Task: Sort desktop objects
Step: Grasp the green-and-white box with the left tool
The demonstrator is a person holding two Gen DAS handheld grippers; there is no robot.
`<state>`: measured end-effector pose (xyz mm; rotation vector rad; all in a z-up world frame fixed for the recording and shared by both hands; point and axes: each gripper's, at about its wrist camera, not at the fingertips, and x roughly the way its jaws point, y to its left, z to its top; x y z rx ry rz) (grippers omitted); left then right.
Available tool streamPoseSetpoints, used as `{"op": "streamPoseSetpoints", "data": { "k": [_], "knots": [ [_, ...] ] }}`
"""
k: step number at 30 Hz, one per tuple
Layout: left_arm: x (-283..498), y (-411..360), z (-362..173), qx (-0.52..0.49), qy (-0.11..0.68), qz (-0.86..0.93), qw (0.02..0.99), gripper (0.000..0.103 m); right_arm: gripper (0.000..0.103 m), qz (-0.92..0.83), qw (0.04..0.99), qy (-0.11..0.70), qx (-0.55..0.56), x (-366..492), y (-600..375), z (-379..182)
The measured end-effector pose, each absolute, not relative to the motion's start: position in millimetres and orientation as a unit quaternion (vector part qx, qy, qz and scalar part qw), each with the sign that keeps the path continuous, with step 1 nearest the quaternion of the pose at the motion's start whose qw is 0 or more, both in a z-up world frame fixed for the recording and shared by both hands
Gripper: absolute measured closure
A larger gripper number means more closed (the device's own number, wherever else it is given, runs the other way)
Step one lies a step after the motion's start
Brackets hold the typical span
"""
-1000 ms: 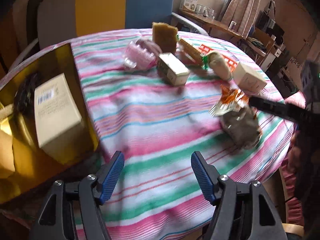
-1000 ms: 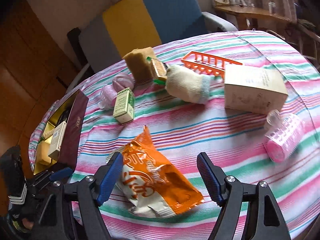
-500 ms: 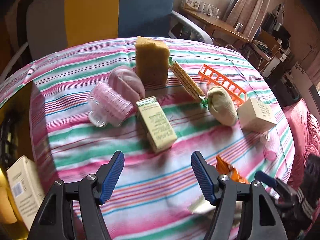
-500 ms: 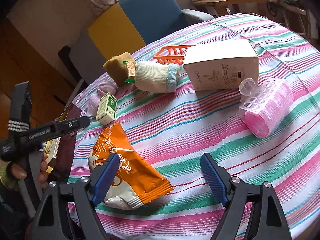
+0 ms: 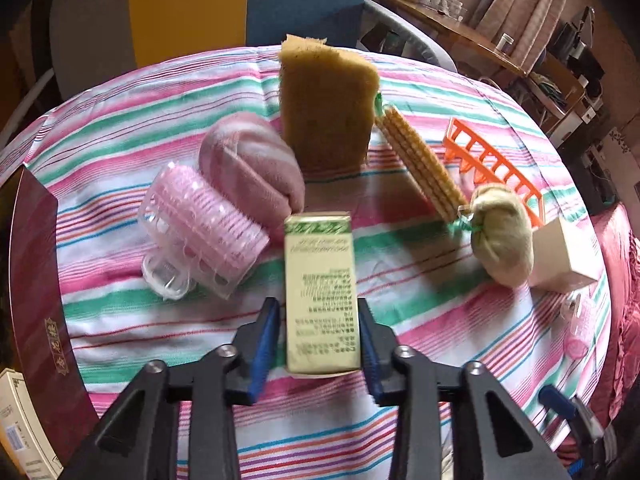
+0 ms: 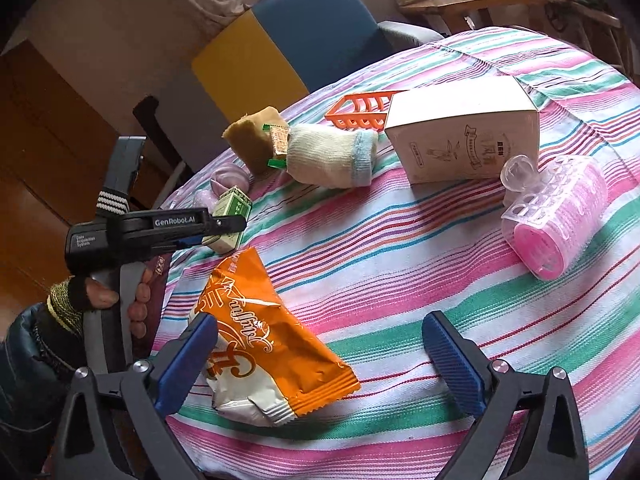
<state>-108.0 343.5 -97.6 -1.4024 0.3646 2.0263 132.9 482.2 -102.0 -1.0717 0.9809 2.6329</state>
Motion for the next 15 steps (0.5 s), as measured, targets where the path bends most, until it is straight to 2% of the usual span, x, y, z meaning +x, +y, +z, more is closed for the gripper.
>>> {"op": "streamPoseSetpoints", "data": {
  "k": [9,15],
  "knots": [
    [-54.5,294.2,-91.4,-0.525,0.155,0.752,0.367,0.073,0.000,0.869,0.075,0.316,-0.374,124.4,481.3,-99.6],
    [-18.3,252.8,-86.6,-0.529,0.148,0.744,0.381,0.073,0.000,0.866,0.029,0.305,-0.395,116.7,452.6,-96.9]
  ]
}}
